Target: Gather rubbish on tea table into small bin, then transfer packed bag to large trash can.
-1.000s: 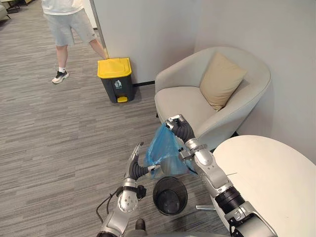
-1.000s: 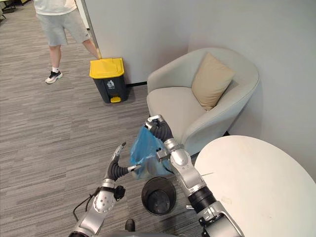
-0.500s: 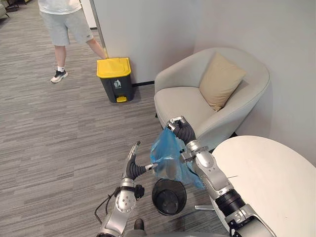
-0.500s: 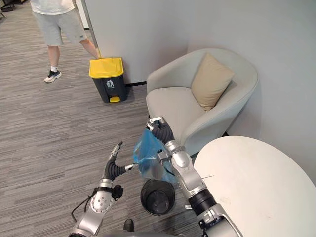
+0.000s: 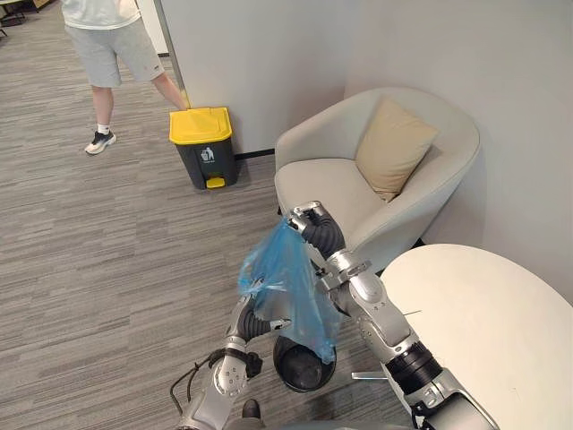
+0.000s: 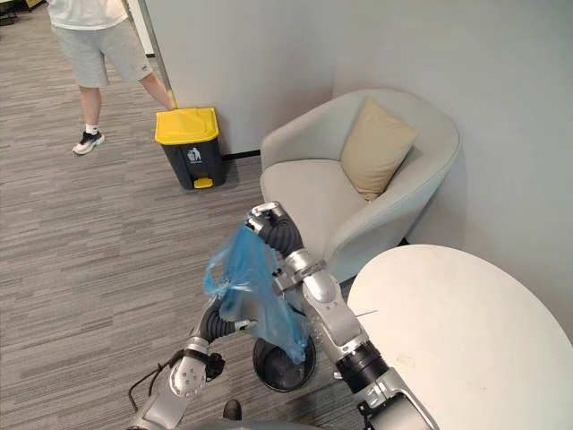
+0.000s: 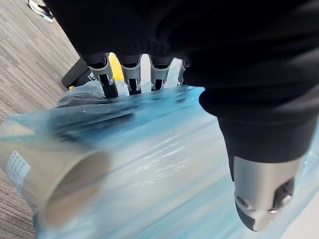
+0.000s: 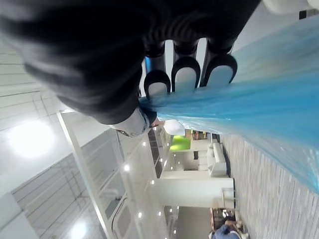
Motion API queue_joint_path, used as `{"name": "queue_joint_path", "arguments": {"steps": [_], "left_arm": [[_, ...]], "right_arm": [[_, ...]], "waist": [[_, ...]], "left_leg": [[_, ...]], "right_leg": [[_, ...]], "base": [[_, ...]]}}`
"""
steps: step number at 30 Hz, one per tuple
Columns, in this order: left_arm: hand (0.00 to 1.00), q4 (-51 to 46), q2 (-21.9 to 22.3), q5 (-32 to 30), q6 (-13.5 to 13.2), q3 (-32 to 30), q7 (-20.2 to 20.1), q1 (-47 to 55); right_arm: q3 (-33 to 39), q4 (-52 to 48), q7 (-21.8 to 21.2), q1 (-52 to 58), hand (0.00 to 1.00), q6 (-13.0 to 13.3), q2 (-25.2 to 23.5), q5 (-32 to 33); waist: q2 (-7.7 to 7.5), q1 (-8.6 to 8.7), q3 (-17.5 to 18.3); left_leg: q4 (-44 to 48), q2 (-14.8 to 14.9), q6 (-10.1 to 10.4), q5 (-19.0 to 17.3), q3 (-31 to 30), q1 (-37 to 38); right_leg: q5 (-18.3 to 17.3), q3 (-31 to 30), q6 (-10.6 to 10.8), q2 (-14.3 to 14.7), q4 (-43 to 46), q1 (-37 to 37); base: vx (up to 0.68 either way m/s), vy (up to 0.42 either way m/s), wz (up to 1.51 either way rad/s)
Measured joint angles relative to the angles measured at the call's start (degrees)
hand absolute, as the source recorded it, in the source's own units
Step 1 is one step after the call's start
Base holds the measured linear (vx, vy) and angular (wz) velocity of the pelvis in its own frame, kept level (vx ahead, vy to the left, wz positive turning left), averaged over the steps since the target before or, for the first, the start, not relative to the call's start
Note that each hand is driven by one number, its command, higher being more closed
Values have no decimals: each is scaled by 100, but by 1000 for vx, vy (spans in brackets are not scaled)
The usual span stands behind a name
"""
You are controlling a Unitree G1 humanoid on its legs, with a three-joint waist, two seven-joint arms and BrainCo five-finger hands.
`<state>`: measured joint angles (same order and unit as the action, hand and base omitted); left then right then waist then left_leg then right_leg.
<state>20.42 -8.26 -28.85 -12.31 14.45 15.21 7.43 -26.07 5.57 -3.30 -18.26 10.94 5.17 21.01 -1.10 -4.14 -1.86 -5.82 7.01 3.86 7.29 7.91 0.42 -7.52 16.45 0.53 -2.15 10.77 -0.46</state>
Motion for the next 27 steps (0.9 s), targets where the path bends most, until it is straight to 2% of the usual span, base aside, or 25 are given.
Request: {"name": "queue_joint_path", "arguments": {"steps": [6,12,19,27], "left_arm": [[0,105,-28,-118,49,84,82,-148],[0,101,-24,-111,48,88,144,-262],[0,103,-20,-87,65,100,132,-215],[0,179,9,-39,65,103,117,-129]], "right_arm": [[-356,-169,-208,-41,100,-7,39,373],[-422,-306,-279,-107,100,-7,48,354],[-377,-286,-67,-108,100,-6,71,-107],[-15,-16,141,-106,100,2,91,-616]], "waist": [[-19,7,12],[-18,13,12],[-17,16,11],[-14,11,9]], "left_leg": [[20,-1,9,-6,11,0],[27,-1,12,-8,24,5],[21,0,13,-10,29,8],[0,-3,12,-9,17,7]], "right_leg": [[2,-11,-2,2,-13,-1],[3,-28,-4,5,-20,0],[3,-36,-4,6,-20,-1],[2,-27,-2,3,-9,0]], "base": [[0,0,0],[0,0,0],[0,0,0],[0,0,0]]}}
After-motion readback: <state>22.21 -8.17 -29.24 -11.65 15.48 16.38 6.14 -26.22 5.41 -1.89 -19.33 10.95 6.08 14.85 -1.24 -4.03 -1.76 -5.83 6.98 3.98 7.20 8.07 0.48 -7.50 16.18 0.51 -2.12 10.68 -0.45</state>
